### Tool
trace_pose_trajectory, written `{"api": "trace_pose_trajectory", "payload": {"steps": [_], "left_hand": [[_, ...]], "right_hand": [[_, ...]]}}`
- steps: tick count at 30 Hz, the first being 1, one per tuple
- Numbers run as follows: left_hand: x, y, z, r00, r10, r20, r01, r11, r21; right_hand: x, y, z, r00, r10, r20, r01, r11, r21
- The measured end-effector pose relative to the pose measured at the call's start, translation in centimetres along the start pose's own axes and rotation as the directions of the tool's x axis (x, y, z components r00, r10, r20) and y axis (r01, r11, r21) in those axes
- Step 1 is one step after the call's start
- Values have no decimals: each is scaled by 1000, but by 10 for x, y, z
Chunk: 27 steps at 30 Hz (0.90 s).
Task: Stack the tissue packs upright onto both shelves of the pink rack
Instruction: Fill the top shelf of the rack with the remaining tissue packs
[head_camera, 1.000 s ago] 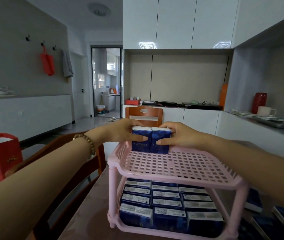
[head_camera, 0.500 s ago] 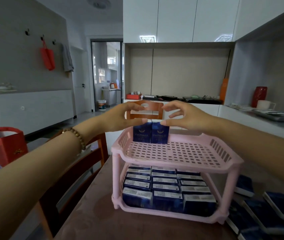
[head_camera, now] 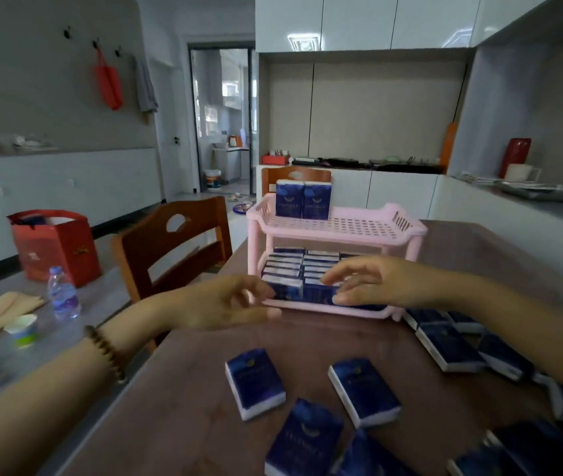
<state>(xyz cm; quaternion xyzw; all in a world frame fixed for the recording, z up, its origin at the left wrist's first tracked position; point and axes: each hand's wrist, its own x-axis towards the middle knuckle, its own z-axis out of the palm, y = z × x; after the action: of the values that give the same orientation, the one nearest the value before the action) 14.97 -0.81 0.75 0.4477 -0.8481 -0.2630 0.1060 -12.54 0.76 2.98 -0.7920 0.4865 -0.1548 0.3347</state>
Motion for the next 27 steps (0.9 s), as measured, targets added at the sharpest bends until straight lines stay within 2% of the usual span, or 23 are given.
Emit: {"api": "trace_pose_trajectory", "payload": {"steps": [3, 7, 9, 12, 18, 22, 27], "left_hand": [[-15, -3, 19, 968, -204, 146, 189, 976, 107], [-21, 3, 34, 948, -256, 191, 211, 951, 227], [-21, 4, 40, 951, -256, 172, 201, 938, 281], [-20, 2, 47, 958, -259, 127, 220, 941, 258], [-18, -9, 55, 973, -229, 38, 221, 965, 139], [-14, -13, 57, 991, -129, 30, 126, 989, 75], [-11, -2, 56, 999, -16, -47, 13, 998, -58]], "right_hand": [[-16, 15, 15, 991, 101, 89, -92, 990, -103], [-31, 31, 29, 968, 215, 131, -198, 971, -132], [-37, 35, 35, 958, 243, 151, -223, 965, -136], [-42, 35, 45, 951, 260, 170, -249, 965, -82], [-41, 50, 57, 980, 165, 107, -159, 985, -58], [-39, 53, 58, 991, 102, 88, -108, 992, 69], [-35, 53, 57, 998, 56, 4, -55, 979, 194]]}}
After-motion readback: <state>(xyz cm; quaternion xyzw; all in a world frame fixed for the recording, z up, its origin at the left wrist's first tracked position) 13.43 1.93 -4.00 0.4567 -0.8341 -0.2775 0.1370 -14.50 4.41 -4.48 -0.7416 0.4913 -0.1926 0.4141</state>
